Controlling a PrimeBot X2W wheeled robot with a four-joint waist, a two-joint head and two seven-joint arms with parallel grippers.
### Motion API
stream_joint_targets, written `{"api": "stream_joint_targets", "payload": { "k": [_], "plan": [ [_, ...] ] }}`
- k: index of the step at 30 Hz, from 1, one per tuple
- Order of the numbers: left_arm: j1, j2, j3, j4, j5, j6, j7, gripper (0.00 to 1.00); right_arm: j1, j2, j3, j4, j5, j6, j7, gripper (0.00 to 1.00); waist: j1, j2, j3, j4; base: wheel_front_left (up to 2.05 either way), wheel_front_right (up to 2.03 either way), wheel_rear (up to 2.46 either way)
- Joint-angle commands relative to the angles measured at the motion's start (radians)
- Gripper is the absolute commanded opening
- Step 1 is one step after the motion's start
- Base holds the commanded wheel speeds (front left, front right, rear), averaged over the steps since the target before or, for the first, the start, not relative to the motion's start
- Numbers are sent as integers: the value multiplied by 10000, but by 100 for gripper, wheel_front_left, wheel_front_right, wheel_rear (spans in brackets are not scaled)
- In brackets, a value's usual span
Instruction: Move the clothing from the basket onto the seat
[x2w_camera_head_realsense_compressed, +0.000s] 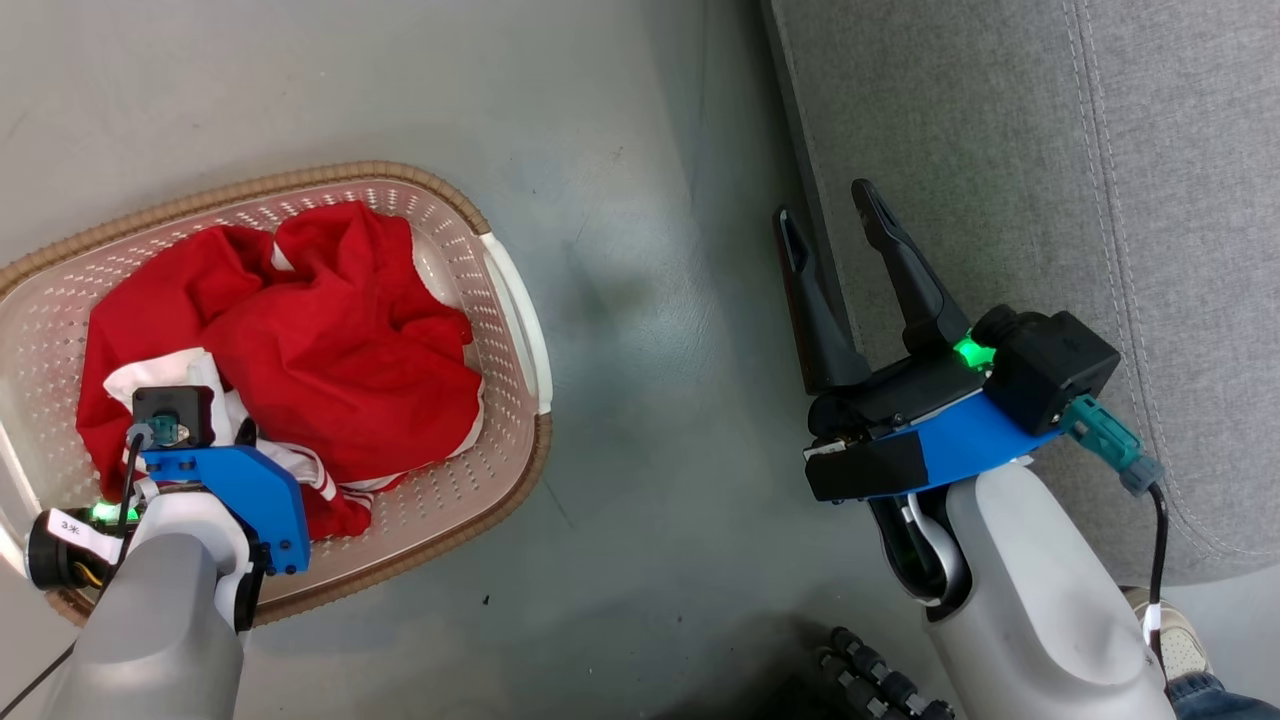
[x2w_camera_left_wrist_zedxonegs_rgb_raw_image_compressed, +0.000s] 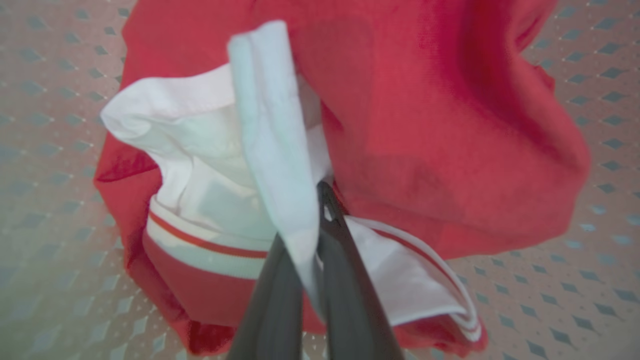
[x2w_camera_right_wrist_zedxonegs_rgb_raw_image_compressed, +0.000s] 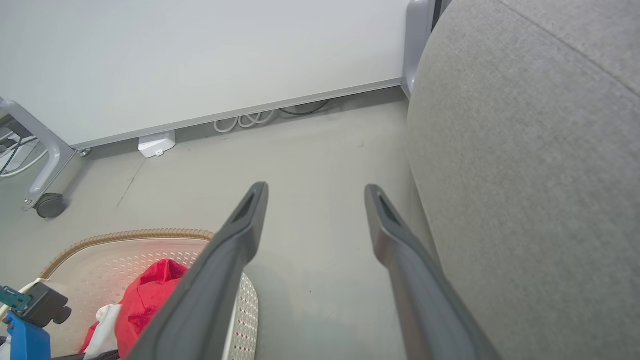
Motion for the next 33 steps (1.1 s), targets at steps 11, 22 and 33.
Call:
{"api": "stream_joint_targets", "payload": {
  "k": [11,22,33],
  "plan": [
    [-241,8,-179,191,-158,-78,-148,0,-113,-14,-27,-73,109,-7,-5,100,-1,0,-96,8,0,0,0],
    [55,-423,-445,647,-270,-309,-378,0,113,-16,-195,277,-182,-7,-6,100,-1,0,-1378,552,0,0,0],
    [772,-1069,-776,1037,-436,-810,-1278,0,1007,-19,-386,1076,-587,-7,12,100,-1,0,-4225,1463,0,0,0]
  ]
}}
